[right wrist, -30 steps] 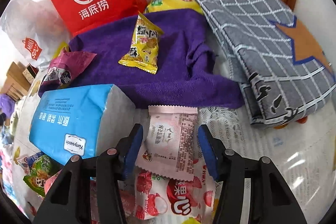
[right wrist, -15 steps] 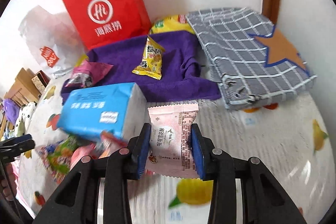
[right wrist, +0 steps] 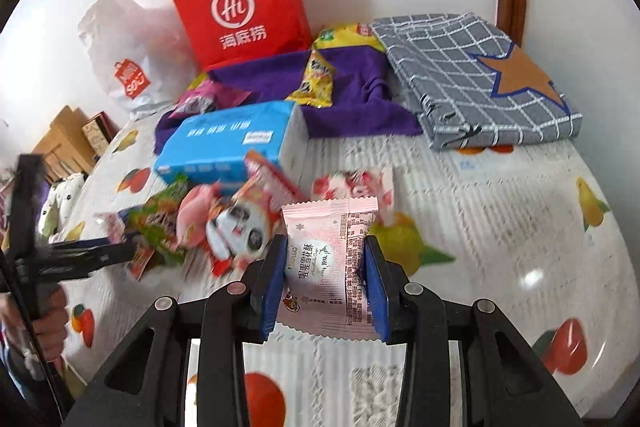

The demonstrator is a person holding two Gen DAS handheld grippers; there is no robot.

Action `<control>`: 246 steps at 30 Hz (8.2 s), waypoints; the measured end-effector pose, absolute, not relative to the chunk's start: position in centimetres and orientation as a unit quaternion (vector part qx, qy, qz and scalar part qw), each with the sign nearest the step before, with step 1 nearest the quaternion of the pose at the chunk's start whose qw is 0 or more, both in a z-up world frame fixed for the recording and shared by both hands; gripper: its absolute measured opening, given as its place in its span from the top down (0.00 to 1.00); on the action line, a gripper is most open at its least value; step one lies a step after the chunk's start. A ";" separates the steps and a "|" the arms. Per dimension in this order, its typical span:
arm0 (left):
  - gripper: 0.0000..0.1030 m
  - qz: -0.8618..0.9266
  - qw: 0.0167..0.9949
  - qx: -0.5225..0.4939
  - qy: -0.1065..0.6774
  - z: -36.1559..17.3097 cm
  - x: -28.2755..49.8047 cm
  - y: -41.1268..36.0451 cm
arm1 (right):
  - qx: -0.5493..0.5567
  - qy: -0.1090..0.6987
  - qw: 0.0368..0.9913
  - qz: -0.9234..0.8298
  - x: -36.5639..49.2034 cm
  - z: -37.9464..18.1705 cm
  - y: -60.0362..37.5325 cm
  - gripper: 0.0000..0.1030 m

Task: Organize snacks
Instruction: 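Grasp the long pink-white stick snack with the left tool while the right tool holds its packet, then lift both held snacks and carry them toward the purple towel, then lower the stick snack and pink-white packet onto the purple towel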

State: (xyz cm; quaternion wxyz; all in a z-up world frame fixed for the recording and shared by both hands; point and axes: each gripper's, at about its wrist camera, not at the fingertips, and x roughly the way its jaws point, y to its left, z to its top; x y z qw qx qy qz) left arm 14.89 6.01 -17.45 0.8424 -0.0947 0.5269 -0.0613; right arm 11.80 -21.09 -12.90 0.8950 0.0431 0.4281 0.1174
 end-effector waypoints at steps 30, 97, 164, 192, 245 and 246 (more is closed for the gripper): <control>0.45 -0.058 0.862 -0.053 0.501 -17.1 11.6 6.5 | 0.021 0.444 0.888 0.119 10.5 -16.9 -20.0 0.63; 0.79 -0.010 0.898 -0.020 0.440 -17.9 10.9 7.1 | -0.049 0.409 0.903 0.121 12.0 -18.5 -19.1 0.55; 0.79 -0.045 0.894 -0.081 0.438 -6.7 36.2 6.5 | -0.001 0.393 0.913 0.114 39.2 -5.5 -15.8 0.60; 0.79 -0.044 0.867 -0.089 0.489 -10.1 37.8 6.6 | -0.037 0.472 0.876 0.093 42.1 -10.7 -16.4 0.60; 0.69 -0.066 0.858 -0.100 0.500 -10.6 38.0 6.0 | -0.051 0.451 0.883 0.118 40.0 -8.9 -14.5 0.53; 0.68 -0.071 0.860 -0.100 0.496 -10.3 37.9 5.9 | -0.053 0.449 0.884 0.120 39.9 -8.7 -14.3 0.53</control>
